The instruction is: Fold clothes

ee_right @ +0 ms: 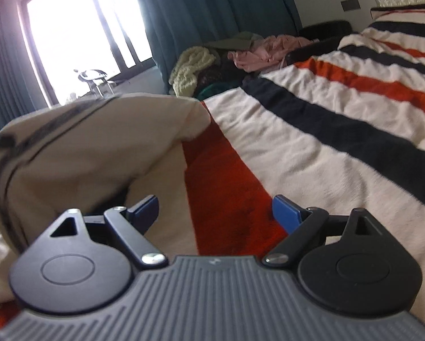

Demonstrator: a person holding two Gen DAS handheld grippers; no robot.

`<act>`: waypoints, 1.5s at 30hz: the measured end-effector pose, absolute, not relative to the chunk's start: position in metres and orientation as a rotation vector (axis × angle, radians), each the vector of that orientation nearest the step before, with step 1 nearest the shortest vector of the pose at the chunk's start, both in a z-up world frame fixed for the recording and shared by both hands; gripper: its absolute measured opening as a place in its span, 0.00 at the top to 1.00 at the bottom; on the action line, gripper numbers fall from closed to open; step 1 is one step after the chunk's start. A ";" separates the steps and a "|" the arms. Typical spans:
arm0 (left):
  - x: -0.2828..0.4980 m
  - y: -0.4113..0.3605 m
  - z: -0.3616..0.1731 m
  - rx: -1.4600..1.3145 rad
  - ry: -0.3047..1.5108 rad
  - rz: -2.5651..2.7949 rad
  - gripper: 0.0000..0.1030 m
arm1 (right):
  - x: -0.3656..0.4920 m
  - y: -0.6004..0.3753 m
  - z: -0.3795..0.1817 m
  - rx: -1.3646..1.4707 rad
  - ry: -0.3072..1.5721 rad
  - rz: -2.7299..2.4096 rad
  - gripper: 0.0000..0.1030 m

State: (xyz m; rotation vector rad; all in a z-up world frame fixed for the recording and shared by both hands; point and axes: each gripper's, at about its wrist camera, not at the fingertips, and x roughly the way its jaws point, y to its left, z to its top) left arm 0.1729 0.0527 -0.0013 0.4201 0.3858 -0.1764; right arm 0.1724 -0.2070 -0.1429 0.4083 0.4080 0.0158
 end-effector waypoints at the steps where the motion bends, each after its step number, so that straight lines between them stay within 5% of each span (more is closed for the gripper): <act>1: 0.154 0.051 -0.008 0.383 0.403 -0.189 0.96 | 0.167 -0.207 -0.139 0.404 0.402 0.018 0.14; 8: 0.080 0.041 -0.055 0.146 0.499 -0.200 0.96 | 0.132 -0.207 -0.117 0.367 0.366 0.044 0.14; 28: 0.099 0.070 -0.077 -0.093 0.560 -0.233 0.91 | 0.106 -0.195 -0.113 0.297 0.405 0.072 0.14; 35: 0.134 0.076 -0.086 -0.288 0.576 -0.275 0.60 | 0.108 -0.197 -0.116 0.327 0.433 0.069 0.14; 41: 0.170 0.073 -0.104 -0.352 0.584 -0.263 0.64 | 0.110 -0.207 -0.120 0.391 0.454 0.052 0.14; 45: 0.182 0.074 -0.107 -0.398 0.563 -0.293 0.92 | 0.110 -0.213 -0.120 0.416 0.449 0.037 0.14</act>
